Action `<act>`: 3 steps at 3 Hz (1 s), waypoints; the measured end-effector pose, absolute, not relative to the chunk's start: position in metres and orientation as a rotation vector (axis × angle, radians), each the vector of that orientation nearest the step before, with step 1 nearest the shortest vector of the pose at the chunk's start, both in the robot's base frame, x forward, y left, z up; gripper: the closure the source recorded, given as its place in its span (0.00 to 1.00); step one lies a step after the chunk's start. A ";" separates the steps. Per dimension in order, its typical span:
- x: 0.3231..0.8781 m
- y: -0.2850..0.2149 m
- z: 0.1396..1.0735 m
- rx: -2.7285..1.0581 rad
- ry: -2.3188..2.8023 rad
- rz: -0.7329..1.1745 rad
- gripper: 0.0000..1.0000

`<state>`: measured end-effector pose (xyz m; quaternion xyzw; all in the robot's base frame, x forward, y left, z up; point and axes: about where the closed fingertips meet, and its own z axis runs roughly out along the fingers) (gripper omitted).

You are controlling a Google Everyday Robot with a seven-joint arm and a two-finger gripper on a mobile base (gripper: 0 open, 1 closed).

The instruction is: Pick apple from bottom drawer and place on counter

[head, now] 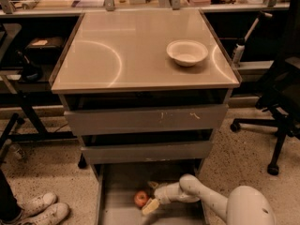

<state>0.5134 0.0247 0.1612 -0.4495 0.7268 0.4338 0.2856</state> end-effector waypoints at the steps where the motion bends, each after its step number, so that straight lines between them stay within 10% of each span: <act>1: 0.520 0.033 0.153 -1.200 1.908 1.146 0.00; 3: 0.524 0.038 0.135 -1.173 1.884 1.147 0.00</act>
Offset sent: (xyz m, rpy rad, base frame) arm 0.0166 0.0092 -0.0269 0.0417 -0.0617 -0.0311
